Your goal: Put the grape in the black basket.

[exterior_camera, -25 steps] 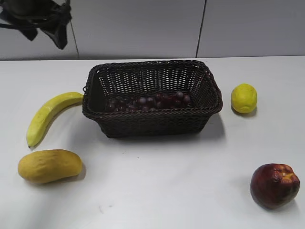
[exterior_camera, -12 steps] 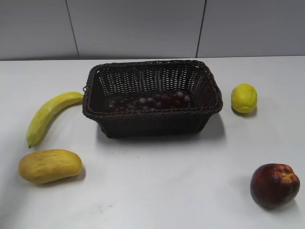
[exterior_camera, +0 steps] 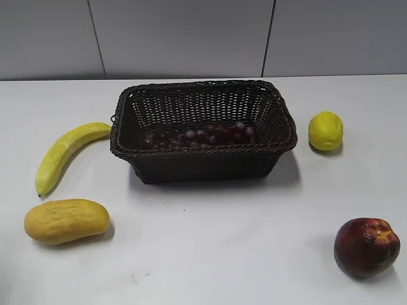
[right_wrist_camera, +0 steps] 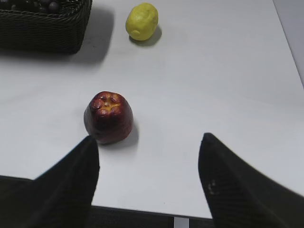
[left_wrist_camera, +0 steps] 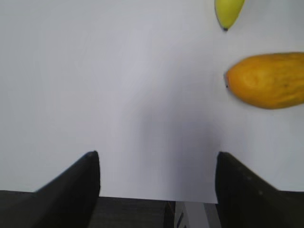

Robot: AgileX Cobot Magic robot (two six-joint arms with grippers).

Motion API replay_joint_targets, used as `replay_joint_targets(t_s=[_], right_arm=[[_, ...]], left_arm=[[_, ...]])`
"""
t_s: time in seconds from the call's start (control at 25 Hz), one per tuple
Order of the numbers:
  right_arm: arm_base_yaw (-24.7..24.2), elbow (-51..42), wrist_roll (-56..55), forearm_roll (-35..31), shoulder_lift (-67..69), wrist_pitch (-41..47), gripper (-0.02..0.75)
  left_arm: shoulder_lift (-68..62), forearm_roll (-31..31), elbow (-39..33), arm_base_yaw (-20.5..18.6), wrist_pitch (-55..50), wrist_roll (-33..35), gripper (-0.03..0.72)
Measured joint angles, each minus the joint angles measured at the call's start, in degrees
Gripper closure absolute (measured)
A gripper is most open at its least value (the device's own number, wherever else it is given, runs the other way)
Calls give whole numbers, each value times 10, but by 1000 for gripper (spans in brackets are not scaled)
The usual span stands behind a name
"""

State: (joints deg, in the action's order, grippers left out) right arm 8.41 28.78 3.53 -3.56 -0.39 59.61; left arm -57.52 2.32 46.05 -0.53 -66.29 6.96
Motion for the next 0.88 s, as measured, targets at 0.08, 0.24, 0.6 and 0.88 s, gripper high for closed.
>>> replay_joint_targets(t_s=[0.08,0.24,0.6,0.88], right_arm=[[0,0,0,0,0,0,240],[0,0,0,0,0,0,240],[0,0,0,0,0,0,240],[0,0,0,0,0,0,240]], left_arm=[[51,0,-41,0,30,0,111],[148,0,-124,0,65,0,111],[326,6,-181,0,45,0,111],[459,12,-182,0,44,0,115]])
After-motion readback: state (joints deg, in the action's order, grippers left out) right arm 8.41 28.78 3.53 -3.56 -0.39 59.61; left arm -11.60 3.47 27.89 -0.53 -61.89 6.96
